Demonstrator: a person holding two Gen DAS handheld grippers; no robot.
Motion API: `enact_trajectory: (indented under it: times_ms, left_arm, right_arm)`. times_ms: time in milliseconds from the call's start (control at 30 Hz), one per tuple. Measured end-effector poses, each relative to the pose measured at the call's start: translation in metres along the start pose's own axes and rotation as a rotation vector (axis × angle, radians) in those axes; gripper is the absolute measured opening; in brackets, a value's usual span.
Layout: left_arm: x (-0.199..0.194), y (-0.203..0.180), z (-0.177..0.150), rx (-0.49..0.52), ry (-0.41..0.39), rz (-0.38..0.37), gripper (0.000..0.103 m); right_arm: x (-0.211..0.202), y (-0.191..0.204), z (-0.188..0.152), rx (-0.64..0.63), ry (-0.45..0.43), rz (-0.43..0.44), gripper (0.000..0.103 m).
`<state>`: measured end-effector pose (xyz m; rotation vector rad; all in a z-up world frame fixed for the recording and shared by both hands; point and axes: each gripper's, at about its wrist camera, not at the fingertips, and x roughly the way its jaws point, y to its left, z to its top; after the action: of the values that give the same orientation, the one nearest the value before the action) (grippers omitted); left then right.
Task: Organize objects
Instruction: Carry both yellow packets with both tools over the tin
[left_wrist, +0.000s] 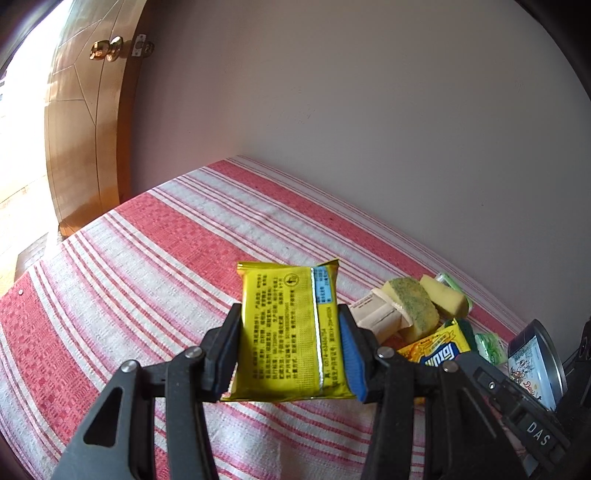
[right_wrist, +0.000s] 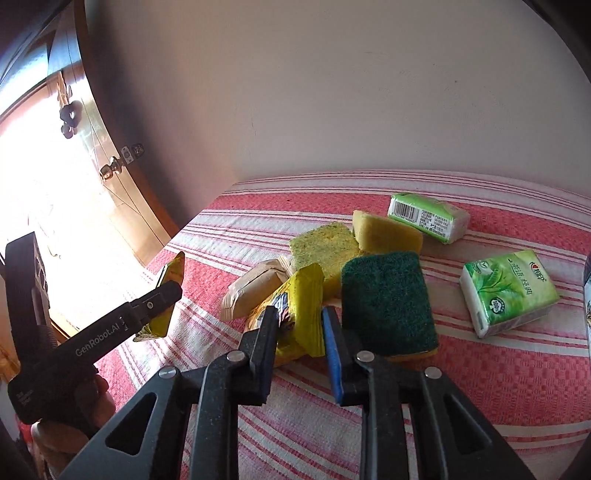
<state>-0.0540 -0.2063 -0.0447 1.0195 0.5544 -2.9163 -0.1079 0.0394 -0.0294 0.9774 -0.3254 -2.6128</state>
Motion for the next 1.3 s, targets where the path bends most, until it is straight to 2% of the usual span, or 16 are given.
enact_trajectory:
  times_ms: [167, 333, 467, 733, 1033, 1300]
  left_arm:
    - [-0.009, -0.013, -0.002, 0.059, -0.047, 0.04, 0.049]
    - [-0.009, -0.03, -0.01, 0.092, -0.053, 0.043, 0.049]
    - [-0.017, -0.051, -0.014, 0.148, -0.099, 0.04, 0.049]
    - [-0.039, -0.125, -0.022, 0.241, -0.15, -0.046, 0.049]
    - [-0.036, -0.216, -0.042, 0.341, -0.146, -0.148, 0.049]
    - [-0.039, -0.294, -0.068, 0.43, -0.133, -0.242, 0.049]
  right_arm:
    - [-0.034, -0.011, 0.004, 0.028, -0.087, 0.005, 0.017]
    - [-0.061, -0.029, 0.006, 0.065, -0.136, 0.02, 0.017]
    - [-0.087, -0.041, 0.011, 0.078, -0.203, 0.008, 0.017]
    - [-0.142, -0.076, 0.015, 0.049, -0.348, -0.12, 0.017]
    - [-0.185, -0.129, 0.009, 0.088, -0.41, -0.211, 0.017]
    - [-0.223, -0.175, 0.0, 0.103, -0.469, -0.326, 0.017]
